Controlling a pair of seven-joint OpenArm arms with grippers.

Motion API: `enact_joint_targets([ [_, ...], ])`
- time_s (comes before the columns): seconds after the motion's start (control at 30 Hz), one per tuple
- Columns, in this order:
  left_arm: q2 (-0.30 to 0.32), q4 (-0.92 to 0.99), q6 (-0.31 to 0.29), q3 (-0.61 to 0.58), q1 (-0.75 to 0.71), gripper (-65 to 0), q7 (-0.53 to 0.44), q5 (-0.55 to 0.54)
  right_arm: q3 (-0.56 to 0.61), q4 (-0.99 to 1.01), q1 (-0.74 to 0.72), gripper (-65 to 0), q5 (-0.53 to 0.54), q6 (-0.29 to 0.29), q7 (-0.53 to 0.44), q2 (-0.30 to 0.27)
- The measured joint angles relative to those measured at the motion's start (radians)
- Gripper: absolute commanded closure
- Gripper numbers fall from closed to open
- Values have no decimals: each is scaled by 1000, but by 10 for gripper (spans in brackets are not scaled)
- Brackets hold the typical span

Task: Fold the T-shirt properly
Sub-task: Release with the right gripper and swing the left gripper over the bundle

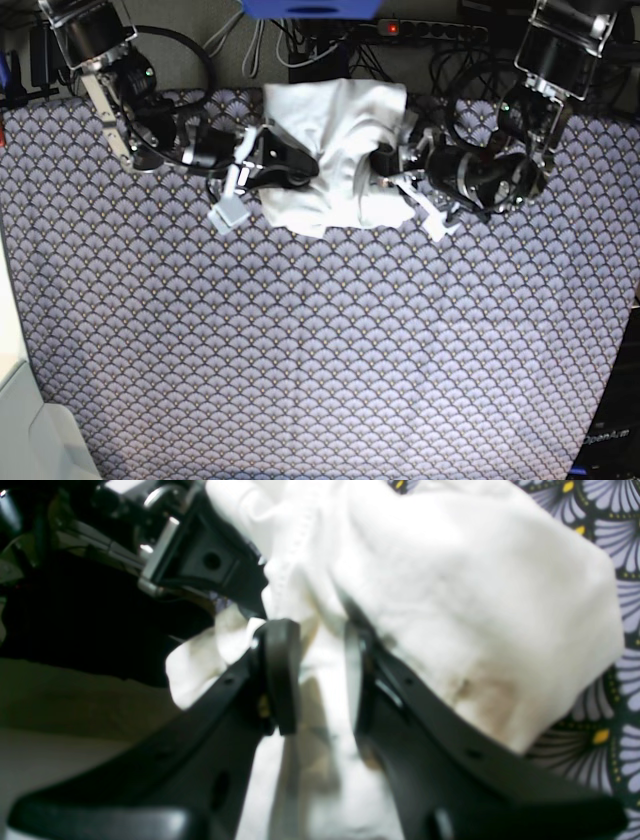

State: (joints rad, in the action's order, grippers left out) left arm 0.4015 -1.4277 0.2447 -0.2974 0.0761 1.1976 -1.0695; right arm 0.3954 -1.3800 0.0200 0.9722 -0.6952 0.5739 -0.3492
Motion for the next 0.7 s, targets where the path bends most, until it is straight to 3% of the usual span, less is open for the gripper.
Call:
enact_joint_targets([
  [0.1, -19, -33, 0, 0, -1, -120, 15, 87, 0, -3, 0, -166, 0, 0, 0, -1],
  [0.23, -55, -74, 2, -3, 4, 0, 31, 214, -30, -4, 0, -166, 0, -3, 5, -20],
  [0.4, -104, -69, 2, -13, 47, -4, 37, 312, -102, -41, 16, -166, -12, 0, 13, -55],
  [0.5, -103, -66, 2, -15, 58, -4, 35, 314, -176, -64, 43, -166, -14, 4, 9, -74],
  [0.7, -88, -64, 7, -182, 169, -4, 23, 347, -358, -66, 109, -167, -18, 9, 8, -117],
])
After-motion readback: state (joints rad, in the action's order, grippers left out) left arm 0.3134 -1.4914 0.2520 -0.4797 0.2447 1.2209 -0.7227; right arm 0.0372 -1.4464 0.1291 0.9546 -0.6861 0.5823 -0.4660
